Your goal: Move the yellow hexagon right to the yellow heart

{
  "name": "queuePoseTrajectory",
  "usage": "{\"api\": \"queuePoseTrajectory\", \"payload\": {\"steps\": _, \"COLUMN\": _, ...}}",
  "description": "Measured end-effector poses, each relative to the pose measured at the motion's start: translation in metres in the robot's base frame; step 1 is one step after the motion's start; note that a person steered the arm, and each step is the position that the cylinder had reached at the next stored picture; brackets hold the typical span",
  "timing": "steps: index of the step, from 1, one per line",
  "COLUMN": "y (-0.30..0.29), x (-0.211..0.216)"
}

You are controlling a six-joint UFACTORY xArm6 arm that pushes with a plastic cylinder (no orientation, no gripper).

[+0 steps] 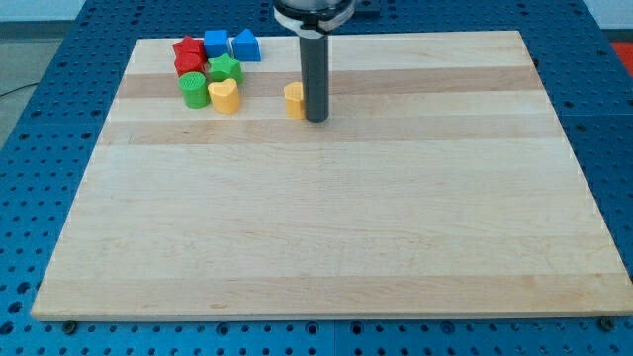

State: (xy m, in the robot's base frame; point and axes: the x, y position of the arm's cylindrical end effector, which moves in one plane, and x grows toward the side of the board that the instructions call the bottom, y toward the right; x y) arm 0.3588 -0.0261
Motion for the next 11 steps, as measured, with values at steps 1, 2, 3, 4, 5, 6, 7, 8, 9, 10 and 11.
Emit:
{"api": "queuePoseTrajectory", "payload": {"steps": 1, "y": -0.01, "x": -0.013}}
{"api": "queuePoseTrajectory", "payload": {"steps": 2, "y": -0.018, "x": -0.025}}
{"api": "queuePoseTrajectory", "payload": {"steps": 3, "y": 0.0, "x": -0.026}}
{"api": "queuePoseTrajectory", "payload": {"steps": 4, "y": 0.006, "x": -0.056}}
{"api": "queuePoseTrajectory", "payload": {"steps": 5, "y": 0.005, "x": -0.068}}
{"api": "queuePoseTrajectory", "payload": {"steps": 6, "y": -0.004, "x": -0.063}}
{"api": "queuePoseTrajectory", "payload": {"steps": 7, "y": -0.015, "x": -0.061}}
{"api": "queuePoseTrajectory", "payload": {"steps": 8, "y": -0.023, "x": -0.061}}
{"api": "queuePoseTrajectory", "payload": {"steps": 9, "y": -0.03, "x": -0.061}}
{"api": "queuePoseTrajectory", "payload": {"steps": 10, "y": -0.042, "x": -0.061}}
{"api": "queuePoseTrajectory", "payload": {"steps": 11, "y": -0.051, "x": -0.061}}
